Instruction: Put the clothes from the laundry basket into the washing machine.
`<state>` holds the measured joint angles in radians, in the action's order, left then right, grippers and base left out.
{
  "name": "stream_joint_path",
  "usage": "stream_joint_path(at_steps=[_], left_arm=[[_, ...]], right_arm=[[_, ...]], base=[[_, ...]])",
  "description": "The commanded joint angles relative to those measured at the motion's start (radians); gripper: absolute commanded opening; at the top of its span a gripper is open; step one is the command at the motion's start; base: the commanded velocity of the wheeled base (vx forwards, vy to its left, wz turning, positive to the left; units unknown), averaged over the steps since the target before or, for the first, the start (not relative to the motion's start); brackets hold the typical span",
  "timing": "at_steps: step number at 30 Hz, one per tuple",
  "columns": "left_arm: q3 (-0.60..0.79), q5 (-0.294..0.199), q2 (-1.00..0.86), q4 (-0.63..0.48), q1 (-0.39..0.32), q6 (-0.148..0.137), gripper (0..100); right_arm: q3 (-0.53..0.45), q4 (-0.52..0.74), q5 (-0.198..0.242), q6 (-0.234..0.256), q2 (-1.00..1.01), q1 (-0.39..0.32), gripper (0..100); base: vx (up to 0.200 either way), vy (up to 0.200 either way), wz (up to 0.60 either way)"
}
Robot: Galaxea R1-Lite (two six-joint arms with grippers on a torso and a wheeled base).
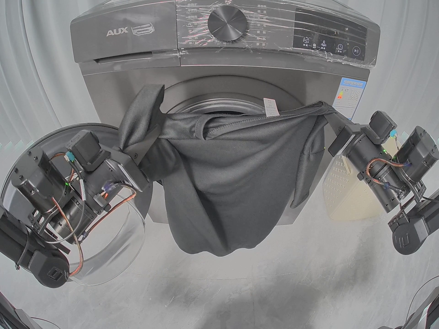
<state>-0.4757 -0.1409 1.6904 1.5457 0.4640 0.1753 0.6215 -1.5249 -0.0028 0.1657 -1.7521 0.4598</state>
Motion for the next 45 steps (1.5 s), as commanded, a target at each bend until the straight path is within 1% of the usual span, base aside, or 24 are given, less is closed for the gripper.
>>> stream_joint_path(at_steps=[1, 10, 16, 23, 30, 32, 33, 35, 38, 39, 41, 43, 44, 45], left_arm=[[-0.012, 0.001, -0.017, 0.001, -0.012, 0.001, 0], [-0.015, 0.0, -0.041, 0.001, -0.019, 0.004, 0], [-0.026, 0.0, -0.043, 0.001, -0.038, 0.003, 0], [-0.023, 0.0, -0.046, 0.001, -0.039, 0.001, 0], [-0.012, -0.002, -0.086, 0.001, -0.033, 0.007, 0], [-0.007, 0.0, -0.084, 0.001, -0.025, 0.007, 0], [0.003, 0.0, -0.083, 0.001, -0.007, 0.0, 0], [0.005, 0.004, -0.084, 0.001, 0.019, 0.006, 0], [0.005, 0.001, -0.072, -0.001, 0.028, 0.004, 0], [0.005, 0.001, -0.072, -0.001, 0.028, 0.004, 0], [0.017, 0.003, -0.041, -0.001, 0.074, 0.007, 0], [0.025, 0.006, -0.003, -0.001, 0.1, 0.006, 0], [0.025, 0.006, -0.003, -0.001, 0.1, 0.006, 0], [0.023, 0.004, 0.025, -0.001, 0.113, 0.004, 0]], right_arm=[[0.0, 0.0, 0.001, 0.0, 0.006, 0.0, 0], [0.003, 0.005, 0.001, -0.002, 0.033, 0.0, 0], [0.003, 0.006, 0.001, -0.002, 0.039, -0.001, 0], [0.0, 0.022, 0.0, -0.002, 0.043, 0.0, 0], [-0.014, 0.023, 0.0, -0.002, 0.057, 0.002, 0], [-0.026, 0.023, -0.002, -0.002, 0.057, 0.003, 0], [-0.055, 0.022, -0.002, -0.008, 0.057, 0.013, 0], [-0.101, 0.019, -0.002, -0.011, 0.056, 0.033, 0], [-0.157, 0.02, 0.006, -0.011, 0.051, 0.043, 0], [-0.157, 0.02, 0.006, -0.011, 0.051, 0.043, 0], [-0.19, 0.02, 0.01, -0.008, 0.045, 0.048, 0], [-0.217, 0.019, 0.01, -0.009, 0.026, 0.068, 0], [-0.217, 0.019, 0.01, -0.009, 0.026, 0.068, 0], [-0.241, 0.012, 0.01, -0.005, -0.001, 0.088, 0]], base=[[0.0, 0.0, 0.0], [0.0, 0.0, 0.0], [0.0, 0.0, 0.0], [0.0, 0.0, 0.0], [0.0, 0.0, 0.0], [0.0, 0.0, 0.0], [0.0, 0.0, 0.0], [0.0, 0.0, 0.0], [0.0, 0.0, 0.0], [0.0, 0.0, 0.0], [0.0, 0.0, 0.0], [0.0, 0.0, 0.0], [0.0, 0.0, 0.0], [0.0, 0.0, 0.0]])
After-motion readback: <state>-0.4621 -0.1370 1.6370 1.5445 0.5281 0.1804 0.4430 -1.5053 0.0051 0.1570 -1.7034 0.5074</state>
